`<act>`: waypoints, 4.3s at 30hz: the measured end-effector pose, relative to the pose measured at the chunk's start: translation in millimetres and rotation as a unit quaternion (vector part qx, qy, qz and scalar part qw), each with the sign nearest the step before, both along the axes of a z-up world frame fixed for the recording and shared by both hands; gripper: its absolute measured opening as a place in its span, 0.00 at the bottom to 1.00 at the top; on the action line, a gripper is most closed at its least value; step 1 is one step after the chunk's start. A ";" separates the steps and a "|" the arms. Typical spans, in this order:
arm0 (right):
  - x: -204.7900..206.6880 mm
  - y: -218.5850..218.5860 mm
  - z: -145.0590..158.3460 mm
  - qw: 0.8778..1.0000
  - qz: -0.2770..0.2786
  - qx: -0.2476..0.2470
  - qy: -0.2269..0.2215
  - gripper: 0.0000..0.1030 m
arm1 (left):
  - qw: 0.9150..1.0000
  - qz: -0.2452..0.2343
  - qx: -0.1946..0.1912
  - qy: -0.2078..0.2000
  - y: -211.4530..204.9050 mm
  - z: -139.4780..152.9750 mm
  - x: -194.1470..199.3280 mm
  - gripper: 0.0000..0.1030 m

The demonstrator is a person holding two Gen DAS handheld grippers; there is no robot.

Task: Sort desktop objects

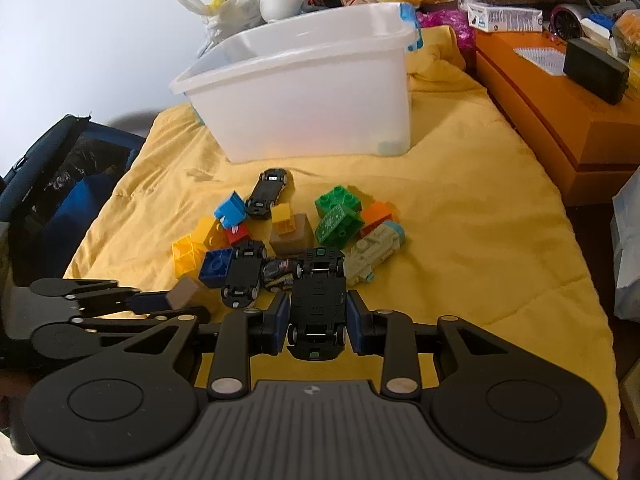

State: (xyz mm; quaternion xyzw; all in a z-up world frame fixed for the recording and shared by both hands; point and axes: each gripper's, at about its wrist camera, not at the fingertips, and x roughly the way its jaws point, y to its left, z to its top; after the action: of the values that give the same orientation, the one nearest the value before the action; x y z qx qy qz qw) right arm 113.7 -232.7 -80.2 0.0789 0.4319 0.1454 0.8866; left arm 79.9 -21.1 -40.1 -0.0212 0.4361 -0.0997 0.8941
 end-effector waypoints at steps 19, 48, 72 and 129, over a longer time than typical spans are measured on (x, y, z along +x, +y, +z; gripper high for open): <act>139.0 -12.3 108.6 0.996 0.005 -0.004 -0.090 0.32 | 0.993 0.044 0.000 -0.114 37.1 160.7 126.8 0.33; 184.5 -7.6 99.7 0.997 0.055 -0.036 -0.039 0.51 | 0.998 0.031 0.029 -0.045 35.1 137.4 169.7 0.56; 65.7 -8.6 -48.7 0.993 -0.100 -0.013 0.056 0.50 | 0.991 0.121 0.041 0.035 23.6 -10.1 49.7 0.58; 42.5 -9.9 28.7 0.994 0.040 -0.037 -0.091 0.22 | 0.995 0.044 -0.009 -0.085 34.4 67.1 29.0 0.32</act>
State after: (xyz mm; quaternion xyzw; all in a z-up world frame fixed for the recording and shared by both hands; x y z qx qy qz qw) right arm 156.2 -242.6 -51.4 0.0152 0.3568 0.1714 0.9182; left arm 108.9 13.3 27.1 -0.0402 0.3561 -0.0655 0.9313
